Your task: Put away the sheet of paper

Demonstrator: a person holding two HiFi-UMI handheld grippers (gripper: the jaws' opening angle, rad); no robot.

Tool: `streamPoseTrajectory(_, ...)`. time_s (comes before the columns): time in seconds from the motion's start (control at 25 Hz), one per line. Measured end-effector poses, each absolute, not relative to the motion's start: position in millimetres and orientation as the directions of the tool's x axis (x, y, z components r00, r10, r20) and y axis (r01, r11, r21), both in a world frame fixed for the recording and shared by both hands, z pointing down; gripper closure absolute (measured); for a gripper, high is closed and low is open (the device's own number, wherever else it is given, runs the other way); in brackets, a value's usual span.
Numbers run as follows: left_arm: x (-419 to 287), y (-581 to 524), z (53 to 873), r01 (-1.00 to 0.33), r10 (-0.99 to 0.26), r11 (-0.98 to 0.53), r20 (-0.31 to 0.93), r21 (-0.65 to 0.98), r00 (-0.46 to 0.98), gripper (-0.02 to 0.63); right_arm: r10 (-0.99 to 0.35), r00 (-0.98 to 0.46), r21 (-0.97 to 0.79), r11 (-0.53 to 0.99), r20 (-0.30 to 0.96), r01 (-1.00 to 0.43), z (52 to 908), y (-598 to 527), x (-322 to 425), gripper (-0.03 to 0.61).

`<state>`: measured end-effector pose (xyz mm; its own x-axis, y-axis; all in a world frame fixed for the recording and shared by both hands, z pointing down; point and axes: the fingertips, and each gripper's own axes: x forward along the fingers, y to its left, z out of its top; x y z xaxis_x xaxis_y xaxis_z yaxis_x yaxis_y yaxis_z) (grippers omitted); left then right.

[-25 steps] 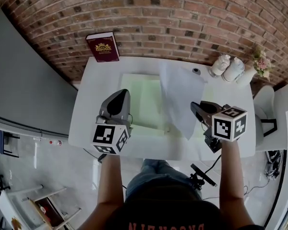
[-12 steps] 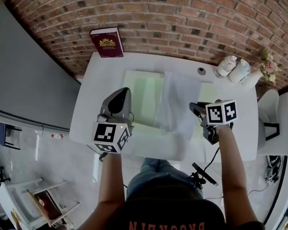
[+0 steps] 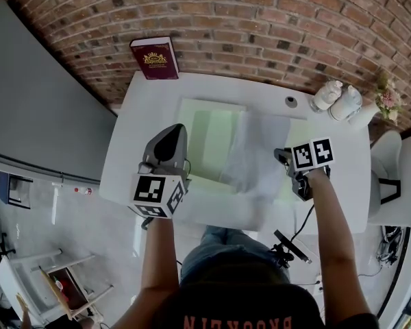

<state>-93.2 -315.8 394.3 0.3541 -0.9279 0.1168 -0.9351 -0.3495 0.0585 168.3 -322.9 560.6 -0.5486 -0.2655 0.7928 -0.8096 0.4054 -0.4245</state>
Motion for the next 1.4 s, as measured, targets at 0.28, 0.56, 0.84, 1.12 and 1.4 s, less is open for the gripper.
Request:
streamPoseTrajectory(0.28,-93,-319,400,-0.938,-0.928,-0.343,0.135,0.058,0.348,0.617,-0.201,-0.506,-0.409,0.382,0.839,-0.829,588,-334,184,0.575)
streamPoseTrajectory(0.56,-98,-323,403,-0.945,-0.932,-0.323,0.153,0.053,0.328,0.617,-0.168,-0.533,-0.447,0.371,0.83,-0.814,599,-348,179,0.575)
streamPoseTrajectory(0.84,-113,-325,409,-0.952,-0.936,-0.298,0.175,0.065,0.305,0.617,-0.145,-0.587,-0.534,0.289,0.796,-0.795,610,-356,158,0.575)
streamPoseTrajectory(1.12,-133,-329,416,-0.961,-0.942,-0.269,0.188,0.071,0.278,0.617,-0.129,-0.611,-0.563,0.277,0.781,-0.778,615,-361,127,0.575)
streamPoseTrajectory(1.4,-152,-329,425,-0.963,-0.94,-0.261,0.209,0.072,0.27,0.617,-0.118,-0.614,-0.573,0.259,0.78,-0.778,622,-364,100,0.575)
